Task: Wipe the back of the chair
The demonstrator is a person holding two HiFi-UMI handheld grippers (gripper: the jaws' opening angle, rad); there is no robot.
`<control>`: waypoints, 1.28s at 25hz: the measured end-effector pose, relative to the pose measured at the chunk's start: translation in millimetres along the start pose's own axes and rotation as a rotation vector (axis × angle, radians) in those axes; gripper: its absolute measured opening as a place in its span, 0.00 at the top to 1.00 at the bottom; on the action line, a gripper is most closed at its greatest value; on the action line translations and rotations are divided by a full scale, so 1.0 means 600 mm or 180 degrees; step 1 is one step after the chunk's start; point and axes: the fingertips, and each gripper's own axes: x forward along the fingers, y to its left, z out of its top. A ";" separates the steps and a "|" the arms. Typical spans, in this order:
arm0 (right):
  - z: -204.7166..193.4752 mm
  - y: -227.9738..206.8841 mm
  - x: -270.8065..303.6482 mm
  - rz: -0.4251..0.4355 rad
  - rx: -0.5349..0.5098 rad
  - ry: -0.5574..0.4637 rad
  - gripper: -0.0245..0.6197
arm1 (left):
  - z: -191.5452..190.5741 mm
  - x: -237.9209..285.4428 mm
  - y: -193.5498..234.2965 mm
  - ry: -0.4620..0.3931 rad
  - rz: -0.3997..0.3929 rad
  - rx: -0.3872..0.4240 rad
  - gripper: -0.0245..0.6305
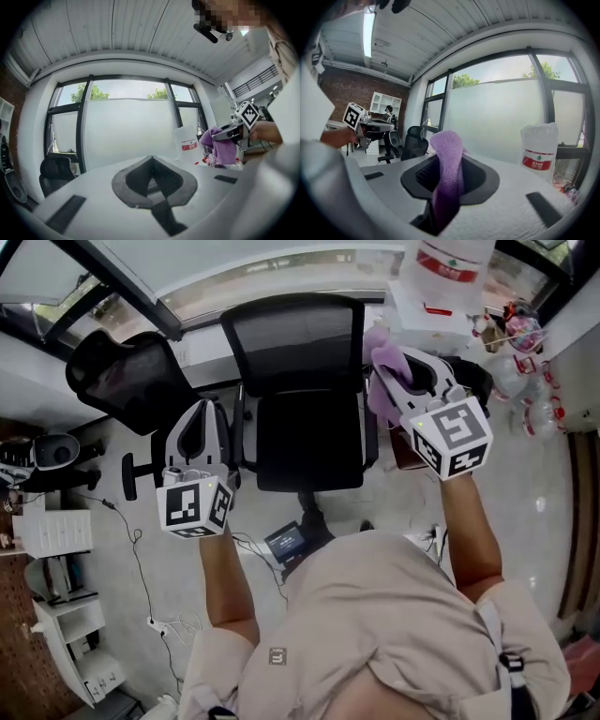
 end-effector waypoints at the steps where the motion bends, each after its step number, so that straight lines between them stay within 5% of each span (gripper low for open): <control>1: 0.001 -0.004 0.008 -0.0051 0.0007 0.0013 0.82 | -0.003 0.020 0.007 -0.0006 -0.0065 0.0004 0.95; 9: 0.009 -0.016 0.082 -0.0230 0.0008 0.0109 0.82 | -0.018 0.118 0.055 -0.0006 -0.0327 -0.0027 0.95; 32: -0.083 -0.022 0.384 -0.0108 -0.0002 0.0347 0.82 | -0.161 0.279 0.182 0.0322 -0.0332 0.0030 0.95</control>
